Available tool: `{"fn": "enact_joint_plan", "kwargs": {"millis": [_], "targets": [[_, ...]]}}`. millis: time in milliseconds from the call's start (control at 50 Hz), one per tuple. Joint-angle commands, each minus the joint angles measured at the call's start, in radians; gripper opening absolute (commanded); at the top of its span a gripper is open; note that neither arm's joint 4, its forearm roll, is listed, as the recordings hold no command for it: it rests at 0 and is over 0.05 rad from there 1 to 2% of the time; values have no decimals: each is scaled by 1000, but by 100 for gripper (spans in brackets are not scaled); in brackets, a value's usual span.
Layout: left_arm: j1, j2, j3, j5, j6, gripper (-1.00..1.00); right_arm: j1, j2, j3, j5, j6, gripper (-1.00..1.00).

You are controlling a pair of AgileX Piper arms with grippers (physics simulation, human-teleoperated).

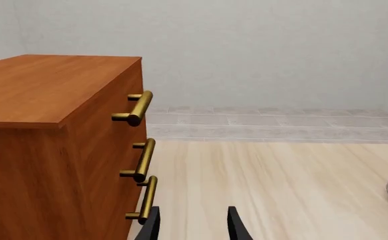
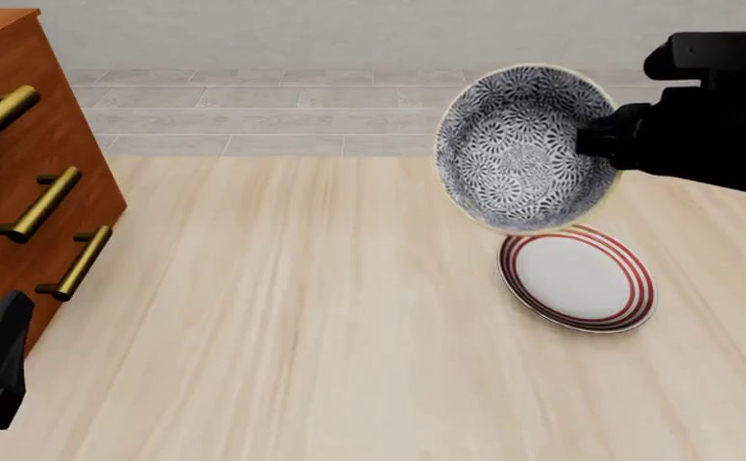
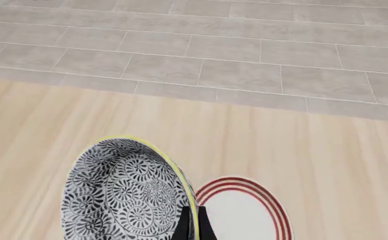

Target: Put the bowl on top of the cabinet.

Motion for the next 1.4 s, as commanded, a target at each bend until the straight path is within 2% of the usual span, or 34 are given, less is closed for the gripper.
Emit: {"fn": "enact_joint_plan", "kwargs": {"millis": [20, 60, 100, 300, 360, 1120, 1400], "targets": [[0, 0, 0, -2, 2, 100, 84, -1, -18, -19, 18, -100], [1, -1, 0, -2, 2, 100, 79, -34, -8, -35, -33, -100], [1, -1, 0, -2, 2, 100, 95, -26, -13, -26, -8, -100], [2, 0, -1, -3, 2, 100, 156, -29, -18, -28, 23, -100], [2, 0, -1, -4, 1, 100, 167, -29, -20, -38, 8, -100], [-4, -1, 0, -9, -6, 100, 323, 92, -137, -104, 28, -100], [-6, -1, -3, -16, -11, 100, 379, 137, -152, -139, 9, -100]]}}
